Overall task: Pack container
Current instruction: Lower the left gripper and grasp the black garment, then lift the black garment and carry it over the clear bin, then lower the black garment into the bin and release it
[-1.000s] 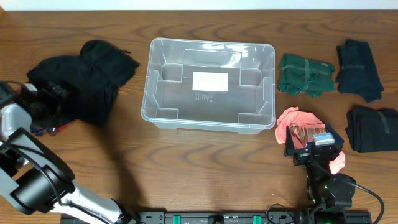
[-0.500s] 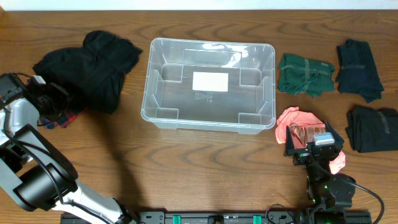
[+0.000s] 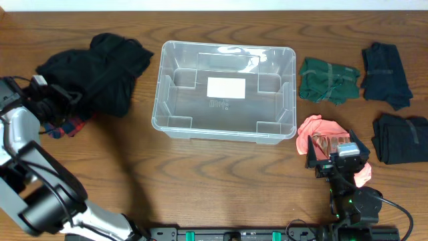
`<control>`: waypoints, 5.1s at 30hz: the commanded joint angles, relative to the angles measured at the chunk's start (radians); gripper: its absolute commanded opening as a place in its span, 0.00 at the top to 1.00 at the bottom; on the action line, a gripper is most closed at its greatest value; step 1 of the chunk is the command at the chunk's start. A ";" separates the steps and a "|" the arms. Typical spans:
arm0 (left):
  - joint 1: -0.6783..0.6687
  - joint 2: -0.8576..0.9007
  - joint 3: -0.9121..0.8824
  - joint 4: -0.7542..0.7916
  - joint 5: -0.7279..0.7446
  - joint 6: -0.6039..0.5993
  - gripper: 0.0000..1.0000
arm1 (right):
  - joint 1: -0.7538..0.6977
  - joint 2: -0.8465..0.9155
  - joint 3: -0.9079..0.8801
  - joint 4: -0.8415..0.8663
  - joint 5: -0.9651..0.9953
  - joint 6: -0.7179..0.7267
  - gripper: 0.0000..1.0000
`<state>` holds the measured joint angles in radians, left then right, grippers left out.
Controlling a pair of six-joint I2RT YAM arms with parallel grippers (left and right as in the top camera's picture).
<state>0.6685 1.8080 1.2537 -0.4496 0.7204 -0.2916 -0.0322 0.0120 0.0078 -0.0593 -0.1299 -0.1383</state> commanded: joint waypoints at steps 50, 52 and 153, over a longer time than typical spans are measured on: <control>-0.853 -0.383 0.005 0.342 0.485 0.135 0.94 | 0.007 -0.005 -0.002 -0.004 0.006 0.010 0.01; -0.856 -0.350 0.005 0.367 0.502 0.135 0.94 | 0.007 -0.005 -0.002 -0.004 0.006 0.010 0.01; -1.078 -0.229 0.080 -0.150 -0.862 0.249 0.39 | 0.007 -0.005 -0.002 -0.004 0.006 0.010 0.01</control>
<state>-0.4103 1.5913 1.3071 -0.6392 -0.1349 -0.0517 -0.0322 0.0120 0.0078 -0.0593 -0.1299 -0.1383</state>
